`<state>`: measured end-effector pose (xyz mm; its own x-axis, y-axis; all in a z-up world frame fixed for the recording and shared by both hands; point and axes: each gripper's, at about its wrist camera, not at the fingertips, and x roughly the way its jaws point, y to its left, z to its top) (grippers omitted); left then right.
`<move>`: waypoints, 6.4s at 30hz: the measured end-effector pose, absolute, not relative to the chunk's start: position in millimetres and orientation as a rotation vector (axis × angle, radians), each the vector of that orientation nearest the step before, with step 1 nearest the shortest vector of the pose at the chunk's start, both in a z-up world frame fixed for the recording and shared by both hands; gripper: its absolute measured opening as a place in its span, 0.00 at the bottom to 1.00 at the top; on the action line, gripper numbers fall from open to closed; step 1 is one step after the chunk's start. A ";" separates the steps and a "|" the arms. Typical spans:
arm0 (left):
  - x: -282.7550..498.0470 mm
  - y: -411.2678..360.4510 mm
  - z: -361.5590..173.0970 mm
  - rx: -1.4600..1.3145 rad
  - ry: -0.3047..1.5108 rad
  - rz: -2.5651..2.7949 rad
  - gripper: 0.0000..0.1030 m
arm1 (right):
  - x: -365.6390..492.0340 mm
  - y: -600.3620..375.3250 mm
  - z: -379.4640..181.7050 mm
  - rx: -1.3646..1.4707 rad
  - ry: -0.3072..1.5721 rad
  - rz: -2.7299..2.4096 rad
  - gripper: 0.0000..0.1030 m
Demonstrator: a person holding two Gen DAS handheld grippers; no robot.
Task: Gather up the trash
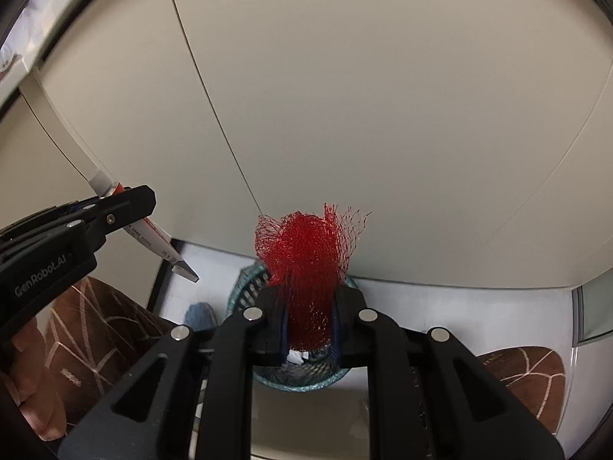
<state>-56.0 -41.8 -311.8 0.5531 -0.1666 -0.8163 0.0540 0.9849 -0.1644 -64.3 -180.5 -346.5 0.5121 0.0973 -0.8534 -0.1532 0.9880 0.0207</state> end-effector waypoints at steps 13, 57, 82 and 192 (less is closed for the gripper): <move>-42.7 -50.2 -410.0 -0.142 1.116 -0.158 0.18 | -44.4 -176.4 -435.7 -0.031 1.180 0.124 0.14; -15.6 -20.2 -497.8 -0.153 1.240 -0.051 0.80 | -8.9 -174.5 -548.0 0.062 1.366 0.236 0.23; -13.9 -7.0 -498.7 -0.207 1.233 0.025 0.87 | -7.6 -174.7 -548.4 0.110 1.365 0.252 0.75; 313.6 -109.8 -79.6 -0.146 1.048 0.035 0.94 | 307.9 -357.9 -69.4 0.123 0.886 -0.162 0.86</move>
